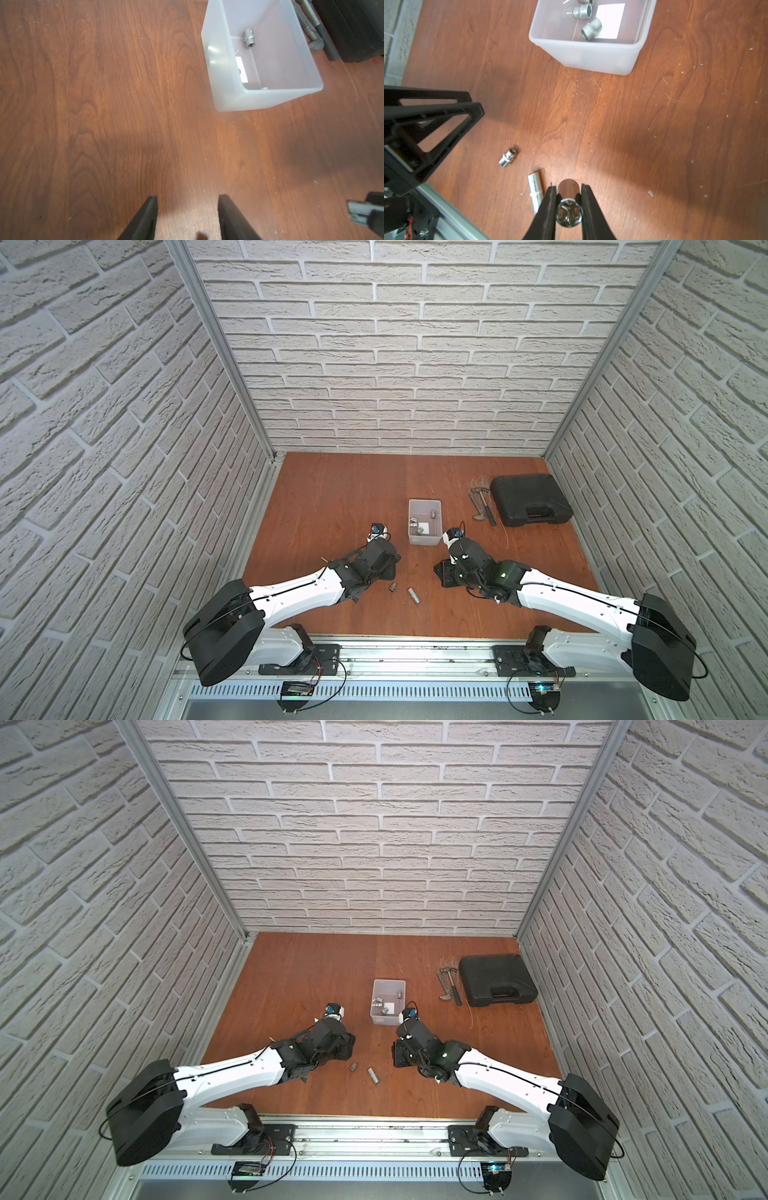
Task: Put the socket on the desktop into the storage box
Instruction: Pick up the socket head at the center of the board, then place the socket head in the storage box.
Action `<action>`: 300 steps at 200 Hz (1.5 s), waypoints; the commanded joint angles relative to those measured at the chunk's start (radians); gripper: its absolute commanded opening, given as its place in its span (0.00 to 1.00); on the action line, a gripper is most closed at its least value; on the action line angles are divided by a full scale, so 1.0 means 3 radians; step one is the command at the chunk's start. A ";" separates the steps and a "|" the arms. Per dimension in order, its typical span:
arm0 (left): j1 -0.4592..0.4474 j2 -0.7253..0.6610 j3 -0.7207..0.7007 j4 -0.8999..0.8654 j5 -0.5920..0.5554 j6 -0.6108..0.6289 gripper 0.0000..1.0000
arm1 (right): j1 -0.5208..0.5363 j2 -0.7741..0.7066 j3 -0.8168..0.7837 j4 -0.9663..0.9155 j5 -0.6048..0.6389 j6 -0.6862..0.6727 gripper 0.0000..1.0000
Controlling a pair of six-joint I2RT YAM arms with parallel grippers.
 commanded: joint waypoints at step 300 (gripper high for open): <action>0.0089 -0.0002 -0.0180 0.0214 0.0096 -0.0059 0.53 | -0.1025 0.0852 0.1012 0.0323 -0.0888 -0.0282 0.02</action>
